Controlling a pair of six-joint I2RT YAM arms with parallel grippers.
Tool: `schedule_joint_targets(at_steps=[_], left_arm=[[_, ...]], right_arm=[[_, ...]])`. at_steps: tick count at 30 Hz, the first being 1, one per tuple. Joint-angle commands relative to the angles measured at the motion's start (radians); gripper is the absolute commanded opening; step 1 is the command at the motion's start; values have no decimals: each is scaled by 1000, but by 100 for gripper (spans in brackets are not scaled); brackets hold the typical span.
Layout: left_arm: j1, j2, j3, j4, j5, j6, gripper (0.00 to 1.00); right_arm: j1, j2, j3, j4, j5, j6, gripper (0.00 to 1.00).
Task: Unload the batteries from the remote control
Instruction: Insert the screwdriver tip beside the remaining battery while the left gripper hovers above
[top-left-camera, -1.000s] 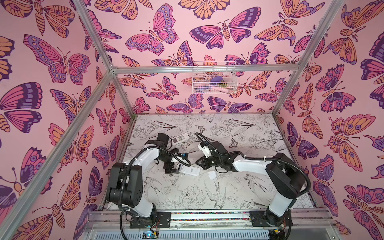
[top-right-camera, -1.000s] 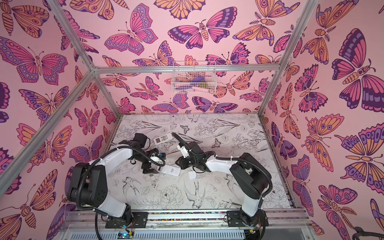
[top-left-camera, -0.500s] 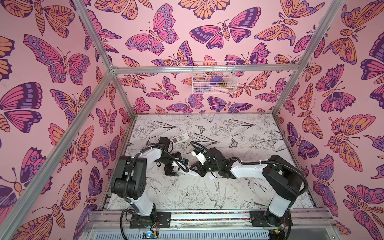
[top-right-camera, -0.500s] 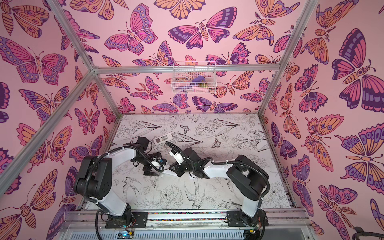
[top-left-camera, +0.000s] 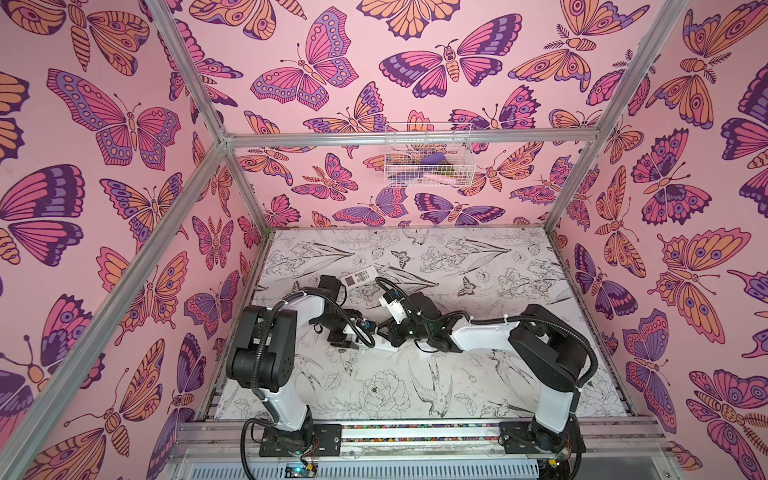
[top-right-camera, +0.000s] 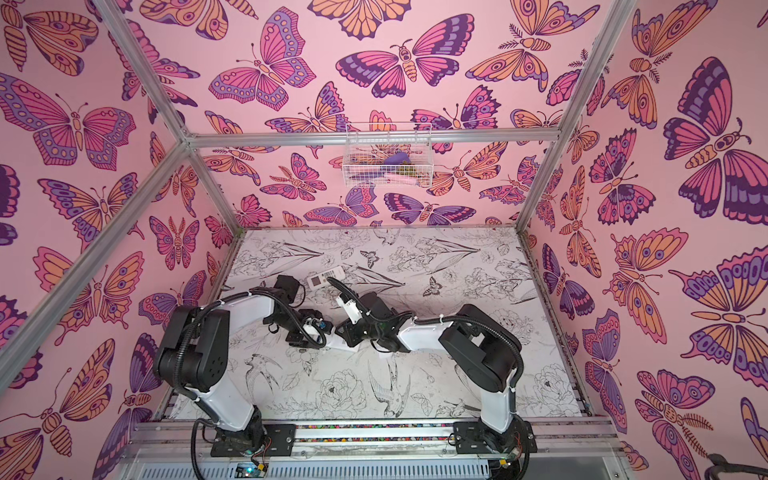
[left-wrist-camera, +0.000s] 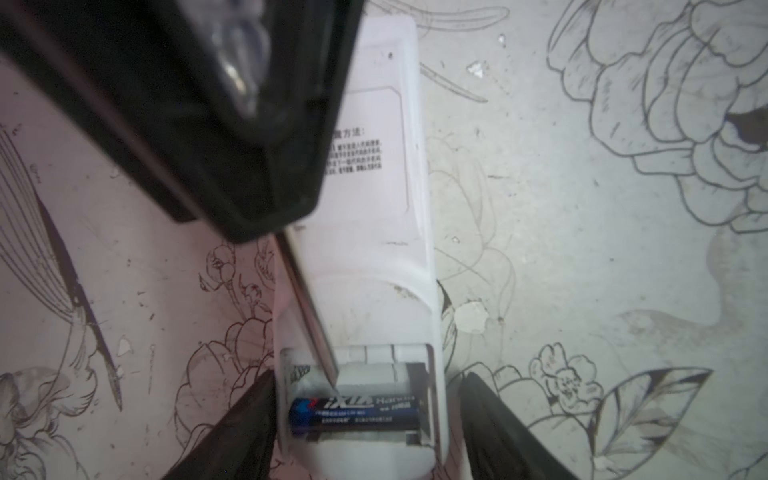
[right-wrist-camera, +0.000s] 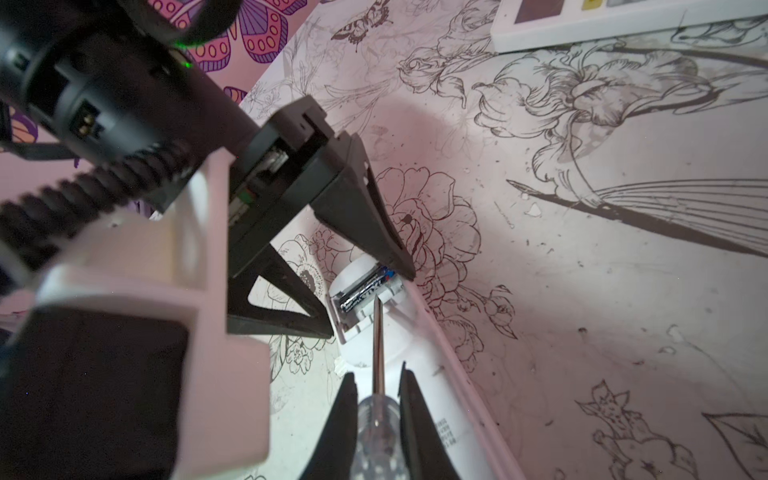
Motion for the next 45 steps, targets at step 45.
schedule_joint_targets(at_steps=[45], left_arm=[[-67, -100, -127, 120, -88, -297, 47]], right_arm=[[32, 88, 225, -457, 25, 550, 0]])
